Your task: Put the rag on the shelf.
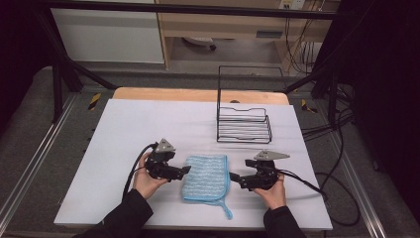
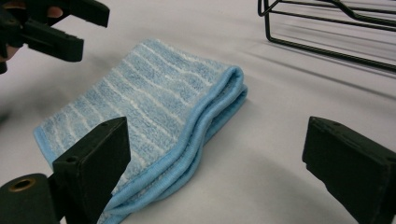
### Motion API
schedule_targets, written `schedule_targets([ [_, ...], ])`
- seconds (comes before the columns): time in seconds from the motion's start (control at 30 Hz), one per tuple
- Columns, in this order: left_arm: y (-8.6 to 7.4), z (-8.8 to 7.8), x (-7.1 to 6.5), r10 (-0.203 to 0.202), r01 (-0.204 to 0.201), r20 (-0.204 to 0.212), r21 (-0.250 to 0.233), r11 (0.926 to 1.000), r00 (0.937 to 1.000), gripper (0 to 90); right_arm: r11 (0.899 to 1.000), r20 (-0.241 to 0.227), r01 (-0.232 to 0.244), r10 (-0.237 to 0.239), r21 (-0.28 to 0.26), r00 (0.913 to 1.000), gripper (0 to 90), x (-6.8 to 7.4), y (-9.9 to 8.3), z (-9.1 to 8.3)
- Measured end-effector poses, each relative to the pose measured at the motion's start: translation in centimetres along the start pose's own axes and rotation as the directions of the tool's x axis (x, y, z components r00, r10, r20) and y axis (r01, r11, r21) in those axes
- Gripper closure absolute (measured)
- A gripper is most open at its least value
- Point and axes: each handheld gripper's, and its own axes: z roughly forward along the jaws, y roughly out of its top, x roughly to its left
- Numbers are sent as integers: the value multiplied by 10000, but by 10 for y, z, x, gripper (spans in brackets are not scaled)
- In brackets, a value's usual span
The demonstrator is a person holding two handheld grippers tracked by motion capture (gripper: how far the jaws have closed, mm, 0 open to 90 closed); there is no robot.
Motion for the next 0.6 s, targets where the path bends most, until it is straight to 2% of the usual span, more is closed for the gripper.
schedule_targets([
  [0.1,10,9,4,-13,18,-308,161,9999,9995,171,9999,-41,-146,146,-65,9999,55,-1,-2,-3],
  [0.17,15,16,7,-264,271,-347,203,9994,9990,192,9999,-57,-118,117,-105,9999,49,-1,-3,-4],
  [0.3,20,30,12,-693,705,-273,439,9965,9972,329,9999,-100,-124,123,-86,9999,43,1,-5,-4],
  [0.4,18,40,15,-707,735,-381,797,9941,9968,403,10000,-74,-79,79,-48,9999,38,1,-5,-3],
  [0.5,14,46,19,-913,932,-231,1079,9898,9956,451,9999,-71,-106,106,19,9999,36,1,-6,-2],
  [0.6,10,48,19,-1109,1099,36,1056,9883,9938,529,9999,-27,-92,92,83,10000,26,1,-6,-1],
])
